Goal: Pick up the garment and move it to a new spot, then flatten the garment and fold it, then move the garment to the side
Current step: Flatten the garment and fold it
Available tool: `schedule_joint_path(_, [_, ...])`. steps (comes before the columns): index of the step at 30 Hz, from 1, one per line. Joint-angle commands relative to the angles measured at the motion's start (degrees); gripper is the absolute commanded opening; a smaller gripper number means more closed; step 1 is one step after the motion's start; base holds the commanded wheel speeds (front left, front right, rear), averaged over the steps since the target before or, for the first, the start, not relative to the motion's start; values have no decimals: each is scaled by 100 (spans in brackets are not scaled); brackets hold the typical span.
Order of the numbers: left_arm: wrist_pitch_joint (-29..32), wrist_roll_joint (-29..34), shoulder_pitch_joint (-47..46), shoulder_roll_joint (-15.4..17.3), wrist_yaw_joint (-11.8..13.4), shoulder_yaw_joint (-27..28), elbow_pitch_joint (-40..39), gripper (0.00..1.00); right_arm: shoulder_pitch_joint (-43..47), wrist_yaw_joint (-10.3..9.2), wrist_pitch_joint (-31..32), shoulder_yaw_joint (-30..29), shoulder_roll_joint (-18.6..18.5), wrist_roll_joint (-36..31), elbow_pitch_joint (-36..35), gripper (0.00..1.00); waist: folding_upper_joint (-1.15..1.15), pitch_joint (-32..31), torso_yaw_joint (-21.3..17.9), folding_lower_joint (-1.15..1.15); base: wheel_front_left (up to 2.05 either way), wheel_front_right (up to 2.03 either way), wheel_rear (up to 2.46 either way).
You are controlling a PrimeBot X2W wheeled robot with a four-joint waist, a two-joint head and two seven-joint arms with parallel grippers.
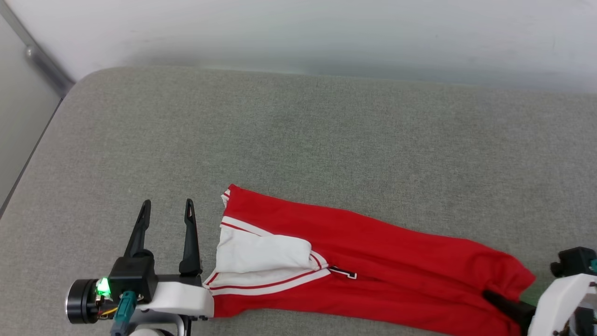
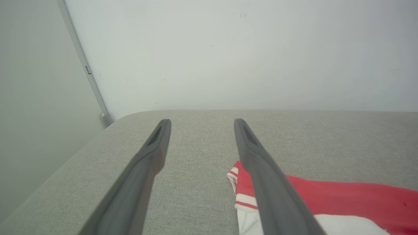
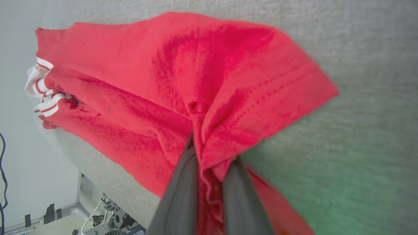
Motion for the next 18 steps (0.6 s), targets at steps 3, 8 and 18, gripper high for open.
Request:
schedule_joint_path(3, [-14,175,158,-130,-124,161,-11,100,15,-11,-61,-91,-283,62,98,0,0,-74,-32,0,0,0,0])
schedule_joint_path(8, [-14,381,291,-258,-280,375,-6,100,10,-9,-118,-352,-719,156,253,0,0,-172,-93,0,0,0,0])
schedule_joint_path(18, [-14,561,460,-486,-554,726,15,100,-21,-7,553,-315,-1279,325,-318,0,0,-317,-222,0,0,0,0])
